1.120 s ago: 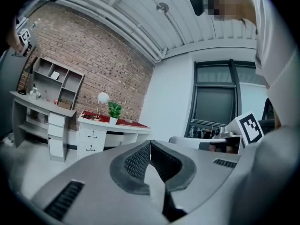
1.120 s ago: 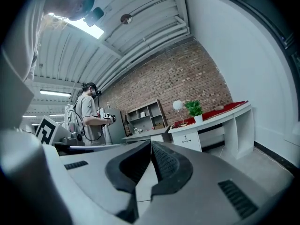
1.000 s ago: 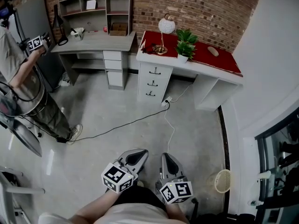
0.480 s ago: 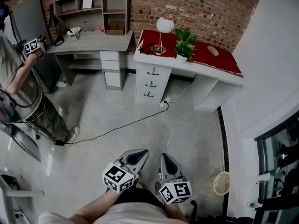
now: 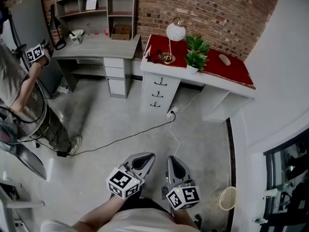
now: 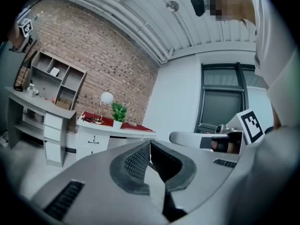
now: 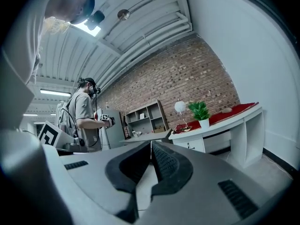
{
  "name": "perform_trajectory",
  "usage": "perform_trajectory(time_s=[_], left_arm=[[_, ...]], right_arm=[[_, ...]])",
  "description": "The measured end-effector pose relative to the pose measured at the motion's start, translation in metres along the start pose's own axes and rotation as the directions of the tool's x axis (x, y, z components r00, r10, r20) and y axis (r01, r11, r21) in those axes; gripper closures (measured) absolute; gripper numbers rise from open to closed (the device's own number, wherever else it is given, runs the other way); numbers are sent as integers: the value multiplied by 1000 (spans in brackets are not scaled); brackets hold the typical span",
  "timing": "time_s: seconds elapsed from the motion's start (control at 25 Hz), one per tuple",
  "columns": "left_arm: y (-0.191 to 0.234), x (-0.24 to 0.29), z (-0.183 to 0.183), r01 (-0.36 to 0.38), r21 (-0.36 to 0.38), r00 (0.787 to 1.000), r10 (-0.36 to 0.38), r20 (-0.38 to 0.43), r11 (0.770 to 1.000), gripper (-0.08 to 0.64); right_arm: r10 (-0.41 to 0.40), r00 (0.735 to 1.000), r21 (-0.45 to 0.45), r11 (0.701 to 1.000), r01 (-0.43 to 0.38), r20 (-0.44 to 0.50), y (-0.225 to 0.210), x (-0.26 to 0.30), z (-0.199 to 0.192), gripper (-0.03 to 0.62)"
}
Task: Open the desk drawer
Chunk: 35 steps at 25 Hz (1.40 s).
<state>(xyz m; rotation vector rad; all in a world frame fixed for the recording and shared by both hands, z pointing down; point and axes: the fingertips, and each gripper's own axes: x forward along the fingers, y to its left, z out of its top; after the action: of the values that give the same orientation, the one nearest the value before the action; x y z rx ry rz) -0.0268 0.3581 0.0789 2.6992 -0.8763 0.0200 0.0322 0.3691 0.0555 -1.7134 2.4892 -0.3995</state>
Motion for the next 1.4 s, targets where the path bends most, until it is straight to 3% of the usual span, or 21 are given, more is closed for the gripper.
perform_trajectory(time_s=[0.56, 1.4], left_arm=[[66, 60, 45, 29, -1, 999, -29, 13, 1000, 549], [140, 138, 69, 113, 24, 994, -112, -12, 993, 549]], right_arm=[[4, 1000, 9, 1000, -4, -24, -28, 81, 23, 575], [-56, 998, 30, 998, 56, -17, -83, 174, 32, 575]])
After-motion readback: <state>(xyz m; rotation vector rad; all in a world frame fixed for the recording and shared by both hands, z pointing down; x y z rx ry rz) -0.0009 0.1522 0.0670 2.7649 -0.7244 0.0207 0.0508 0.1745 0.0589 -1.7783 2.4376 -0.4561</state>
